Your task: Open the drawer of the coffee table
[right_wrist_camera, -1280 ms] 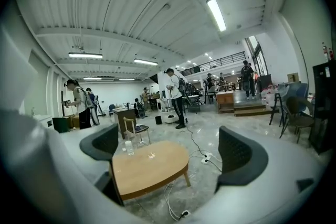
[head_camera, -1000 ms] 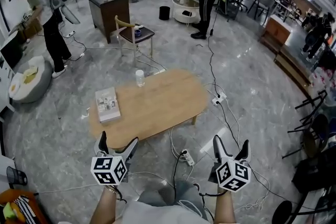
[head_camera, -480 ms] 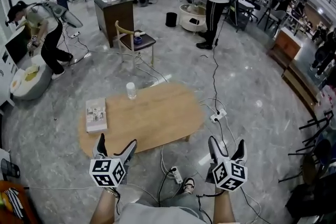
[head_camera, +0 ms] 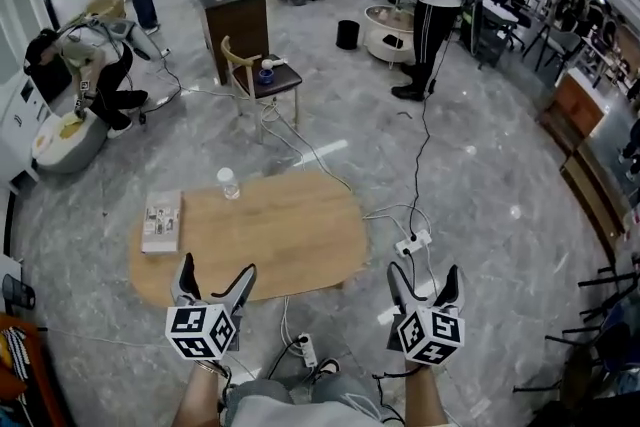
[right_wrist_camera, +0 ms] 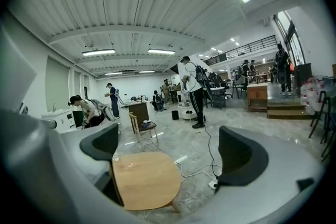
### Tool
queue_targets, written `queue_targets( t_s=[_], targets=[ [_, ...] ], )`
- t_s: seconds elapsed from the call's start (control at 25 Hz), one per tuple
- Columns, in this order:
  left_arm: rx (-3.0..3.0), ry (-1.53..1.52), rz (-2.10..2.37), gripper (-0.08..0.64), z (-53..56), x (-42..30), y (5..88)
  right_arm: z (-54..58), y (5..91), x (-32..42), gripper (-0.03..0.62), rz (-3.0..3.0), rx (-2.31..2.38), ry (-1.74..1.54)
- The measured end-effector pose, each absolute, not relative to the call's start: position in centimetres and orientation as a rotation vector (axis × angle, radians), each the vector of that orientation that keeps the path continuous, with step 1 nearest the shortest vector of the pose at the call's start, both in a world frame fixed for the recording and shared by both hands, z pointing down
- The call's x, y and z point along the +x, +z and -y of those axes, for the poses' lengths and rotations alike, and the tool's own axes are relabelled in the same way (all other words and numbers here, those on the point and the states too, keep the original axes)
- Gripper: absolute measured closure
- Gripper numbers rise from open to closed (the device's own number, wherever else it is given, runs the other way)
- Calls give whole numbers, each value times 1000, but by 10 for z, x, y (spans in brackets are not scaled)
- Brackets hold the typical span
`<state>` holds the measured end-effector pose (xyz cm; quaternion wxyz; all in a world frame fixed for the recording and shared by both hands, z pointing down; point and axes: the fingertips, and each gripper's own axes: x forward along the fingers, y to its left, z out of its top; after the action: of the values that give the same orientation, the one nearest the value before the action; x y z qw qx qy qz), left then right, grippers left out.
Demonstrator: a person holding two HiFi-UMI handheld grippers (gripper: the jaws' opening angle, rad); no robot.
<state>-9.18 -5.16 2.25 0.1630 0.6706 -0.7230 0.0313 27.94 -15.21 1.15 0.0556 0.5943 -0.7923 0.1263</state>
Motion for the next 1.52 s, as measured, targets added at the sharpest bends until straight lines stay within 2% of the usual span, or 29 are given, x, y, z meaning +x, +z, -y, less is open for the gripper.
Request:
queue_targets(
  t_s=[0.24, 0.76, 0.96, 1.52],
  targets=[
    [1893, 133, 2069, 3, 98, -55, 40, 202, 31, 305, 5, 2420, 1759, 417],
    [1948, 236, 1949, 3, 141, -43, 82, 223, 76, 293, 5, 2364, 1750, 498],
    [1938, 309, 1863, 3, 146, -23, 139, 227, 127, 291, 5, 2351, 1694, 547],
    [1879, 439, 1698, 3, 139, 20, 344, 210, 342, 295, 5, 2323, 1550, 706]
  ],
)
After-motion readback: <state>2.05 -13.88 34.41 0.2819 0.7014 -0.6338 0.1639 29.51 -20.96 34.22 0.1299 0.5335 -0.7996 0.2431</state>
